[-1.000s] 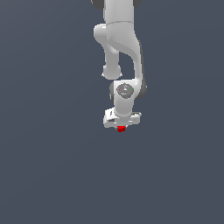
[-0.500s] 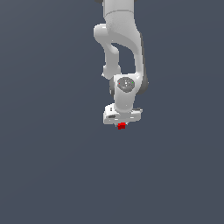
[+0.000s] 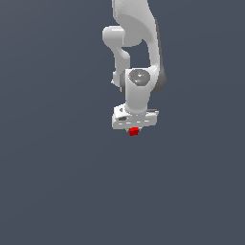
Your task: Stack the red cube on top of the green cube.
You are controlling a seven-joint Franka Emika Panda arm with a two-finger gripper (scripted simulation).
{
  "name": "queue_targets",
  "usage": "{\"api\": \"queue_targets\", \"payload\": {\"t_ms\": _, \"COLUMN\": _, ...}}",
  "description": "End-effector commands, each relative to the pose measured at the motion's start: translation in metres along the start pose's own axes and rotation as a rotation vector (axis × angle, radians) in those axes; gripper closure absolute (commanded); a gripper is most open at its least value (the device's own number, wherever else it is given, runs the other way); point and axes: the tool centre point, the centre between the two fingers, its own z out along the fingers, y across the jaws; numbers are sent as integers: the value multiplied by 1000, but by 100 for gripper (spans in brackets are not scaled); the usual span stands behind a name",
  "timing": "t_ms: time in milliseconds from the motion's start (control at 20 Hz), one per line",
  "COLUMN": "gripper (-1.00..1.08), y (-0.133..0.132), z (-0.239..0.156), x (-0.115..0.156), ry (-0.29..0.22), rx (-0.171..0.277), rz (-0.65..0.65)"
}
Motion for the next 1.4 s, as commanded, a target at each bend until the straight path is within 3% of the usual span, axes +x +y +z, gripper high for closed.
{"api": "queue_targets", "payload": {"t_ms": 0, "gripper": 108, "y": 0, "z": -8, "x": 0, "ry": -1, "rx": 0, "rz": 0}}
{"api": "queue_targets", "payload": {"t_ms": 650, "gripper": 108, "y": 4, "z": -2, "x": -15, "ry": 0, "rx": 0, "rz": 0}}
{"api": "queue_targets", "payload": {"t_ms": 1350, "gripper": 108, "y": 23, "z": 34, "x": -85, "ry": 0, "rx": 0, "rz": 0}}
